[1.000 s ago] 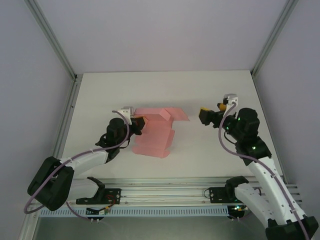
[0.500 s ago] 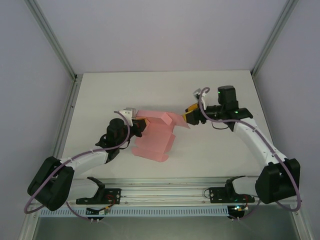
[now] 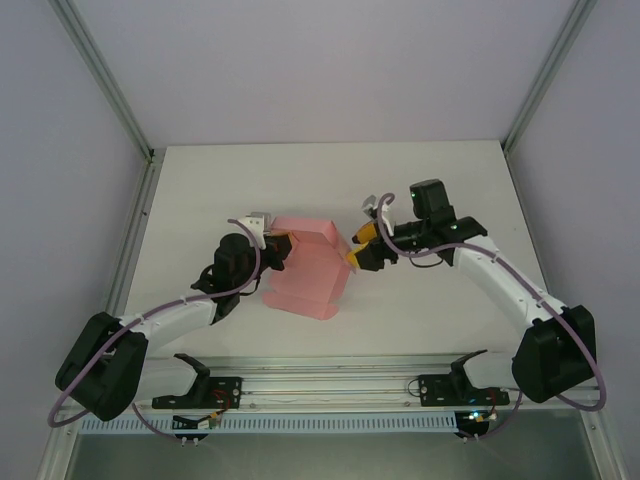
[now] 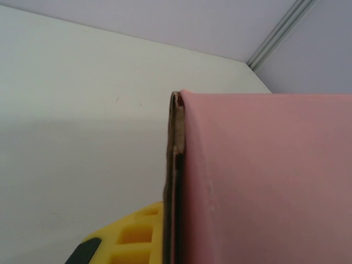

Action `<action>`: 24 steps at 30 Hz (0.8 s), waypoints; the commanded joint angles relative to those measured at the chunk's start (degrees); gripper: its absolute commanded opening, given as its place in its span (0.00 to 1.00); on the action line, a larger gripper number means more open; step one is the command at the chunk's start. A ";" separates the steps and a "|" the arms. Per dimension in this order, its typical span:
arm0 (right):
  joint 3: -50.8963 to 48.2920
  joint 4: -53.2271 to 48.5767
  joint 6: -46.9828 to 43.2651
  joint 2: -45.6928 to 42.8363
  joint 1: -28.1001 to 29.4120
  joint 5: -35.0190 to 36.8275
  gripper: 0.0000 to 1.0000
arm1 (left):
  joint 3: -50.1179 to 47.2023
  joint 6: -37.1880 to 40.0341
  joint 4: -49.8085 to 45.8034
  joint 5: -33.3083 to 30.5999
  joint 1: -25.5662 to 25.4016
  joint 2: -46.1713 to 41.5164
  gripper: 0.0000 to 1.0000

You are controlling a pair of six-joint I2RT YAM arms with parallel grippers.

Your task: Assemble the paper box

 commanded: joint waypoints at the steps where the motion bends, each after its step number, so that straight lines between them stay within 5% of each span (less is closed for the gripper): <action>1: -1.10 5.53 1.24 -0.74 3.31 9.07 0.70 | 2.12 -0.48 0.85 1.26 0.36 0.32 0.00; 10: 0.13 12.46 5.64 1.52 7.38 17.09 0.72 | 2.31 -0.57 -0.83 1.66 0.21 0.58 0.00; 14: -0.59 12.12 6.75 0.33 7.42 21.05 0.80 | 1.99 -1.60 -1.64 -3.41 0.23 -0.03 0.00; 19: -4.43 14.87 17.78 -3.56 7.36 35.10 1.00 | 1.16 -4.71 -0.90 -11.25 0.38 -0.96 0.00; 24: -7.08 16.21 31.07 -8.58 7.32 38.78 1.00 | 1.02 -6.45 0.77 -15.58 0.32 -0.55 0.00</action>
